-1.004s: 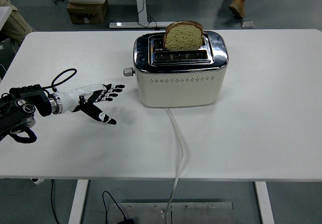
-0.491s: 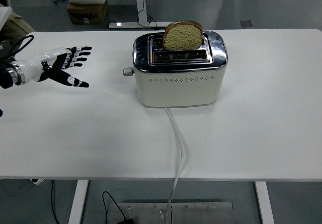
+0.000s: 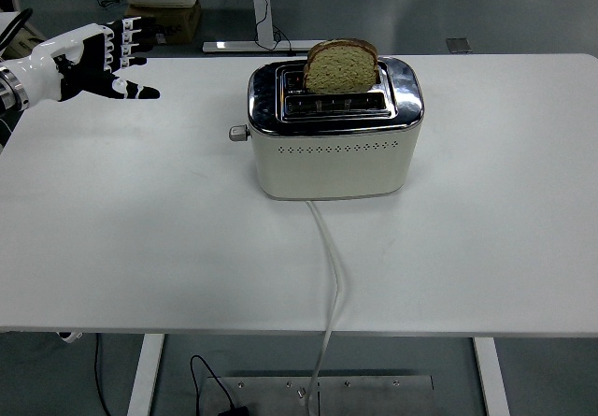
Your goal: Press down toaster
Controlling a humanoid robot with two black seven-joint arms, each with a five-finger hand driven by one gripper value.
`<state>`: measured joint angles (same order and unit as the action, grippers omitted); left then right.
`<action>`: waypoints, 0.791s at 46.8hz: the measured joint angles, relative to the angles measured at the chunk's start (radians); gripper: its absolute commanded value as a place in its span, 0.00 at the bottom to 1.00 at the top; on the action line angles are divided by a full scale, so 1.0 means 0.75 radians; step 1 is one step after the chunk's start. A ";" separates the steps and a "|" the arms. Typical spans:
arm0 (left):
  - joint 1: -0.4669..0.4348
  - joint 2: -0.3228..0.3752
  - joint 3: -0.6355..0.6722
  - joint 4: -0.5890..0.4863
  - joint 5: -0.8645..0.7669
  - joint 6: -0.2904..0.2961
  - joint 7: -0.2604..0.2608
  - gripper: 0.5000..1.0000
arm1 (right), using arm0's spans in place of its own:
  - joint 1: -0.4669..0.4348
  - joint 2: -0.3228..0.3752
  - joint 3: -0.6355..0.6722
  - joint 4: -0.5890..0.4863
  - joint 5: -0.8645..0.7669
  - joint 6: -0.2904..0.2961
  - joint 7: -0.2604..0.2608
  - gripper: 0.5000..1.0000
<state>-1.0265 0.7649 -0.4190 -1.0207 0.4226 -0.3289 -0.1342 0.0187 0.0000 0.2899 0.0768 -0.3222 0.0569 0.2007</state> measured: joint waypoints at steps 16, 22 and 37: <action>0.045 -0.005 -0.015 0.110 -0.410 0.052 -0.203 1.00 | 0.000 0.000 -0.002 0.000 0.001 0.001 0.000 1.00; 0.087 -0.007 -0.015 0.165 -0.616 0.052 -0.205 1.00 | 0.001 0.000 -0.002 0.000 0.002 0.001 0.000 1.00; 0.249 -0.038 -0.026 0.236 -0.878 0.050 -0.251 1.00 | 0.001 0.000 -0.001 0.000 0.002 0.000 0.000 1.00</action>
<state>-0.8398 0.7360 -0.4389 -0.8437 -0.2356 -0.2913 -0.3223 0.0197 0.0000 0.2892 0.0772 -0.3206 0.0572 0.2009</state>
